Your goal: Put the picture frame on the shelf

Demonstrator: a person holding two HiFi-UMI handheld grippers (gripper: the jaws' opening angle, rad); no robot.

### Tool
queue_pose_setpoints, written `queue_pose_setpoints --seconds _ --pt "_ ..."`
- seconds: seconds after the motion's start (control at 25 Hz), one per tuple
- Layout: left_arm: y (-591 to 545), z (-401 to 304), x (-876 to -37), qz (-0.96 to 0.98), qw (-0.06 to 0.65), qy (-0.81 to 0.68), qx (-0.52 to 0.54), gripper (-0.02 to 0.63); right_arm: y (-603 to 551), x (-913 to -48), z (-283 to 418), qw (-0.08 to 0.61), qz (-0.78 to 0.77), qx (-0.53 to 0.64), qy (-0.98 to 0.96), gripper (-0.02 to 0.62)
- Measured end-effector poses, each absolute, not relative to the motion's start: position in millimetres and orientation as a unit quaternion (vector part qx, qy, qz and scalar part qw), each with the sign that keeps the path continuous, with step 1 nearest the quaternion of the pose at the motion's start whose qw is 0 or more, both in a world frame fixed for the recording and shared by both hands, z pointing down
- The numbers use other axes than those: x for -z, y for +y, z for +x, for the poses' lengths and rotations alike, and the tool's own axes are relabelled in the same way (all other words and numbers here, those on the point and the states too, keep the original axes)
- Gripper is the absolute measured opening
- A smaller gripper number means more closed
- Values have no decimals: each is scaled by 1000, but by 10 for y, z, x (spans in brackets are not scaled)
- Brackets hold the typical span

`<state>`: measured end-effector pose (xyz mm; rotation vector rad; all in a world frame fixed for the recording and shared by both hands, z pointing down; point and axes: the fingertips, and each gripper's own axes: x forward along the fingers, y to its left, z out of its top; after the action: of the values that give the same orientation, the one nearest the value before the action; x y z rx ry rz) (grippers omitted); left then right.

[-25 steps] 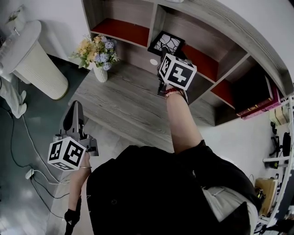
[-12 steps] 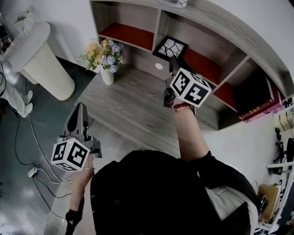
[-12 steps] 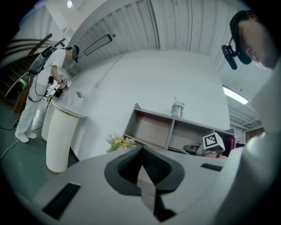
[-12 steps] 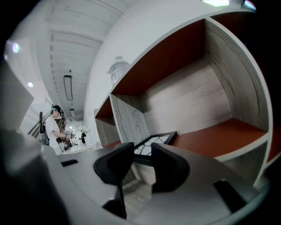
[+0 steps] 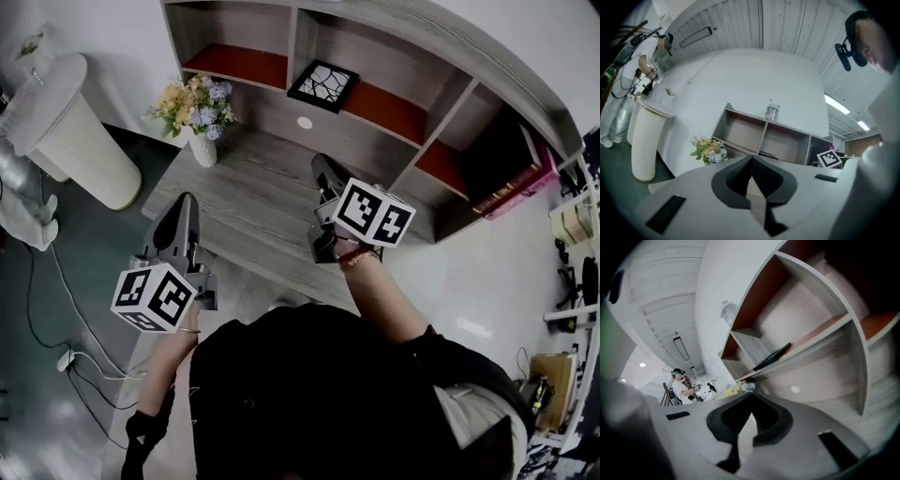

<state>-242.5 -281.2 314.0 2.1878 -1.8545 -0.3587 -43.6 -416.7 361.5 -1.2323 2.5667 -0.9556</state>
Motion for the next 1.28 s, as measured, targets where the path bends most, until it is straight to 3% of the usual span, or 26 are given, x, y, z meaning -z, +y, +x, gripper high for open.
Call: queue_pose_setpoints --seconds 0.32,0.76,1.28 --pt "-2718 -1865 -3127 796 131 -578 120 11 -3204 -3999 -522 29 -348 387 853 2" --pt "-2220 -1307 -3251 832 126 -533 92 11 -2612 -3664 -85 -26 -420 180 889 3" --pt "-1980 -1013 -3087 835 72 -539 87 11 -2569 -3040 261 -4 -479 62 875 3"
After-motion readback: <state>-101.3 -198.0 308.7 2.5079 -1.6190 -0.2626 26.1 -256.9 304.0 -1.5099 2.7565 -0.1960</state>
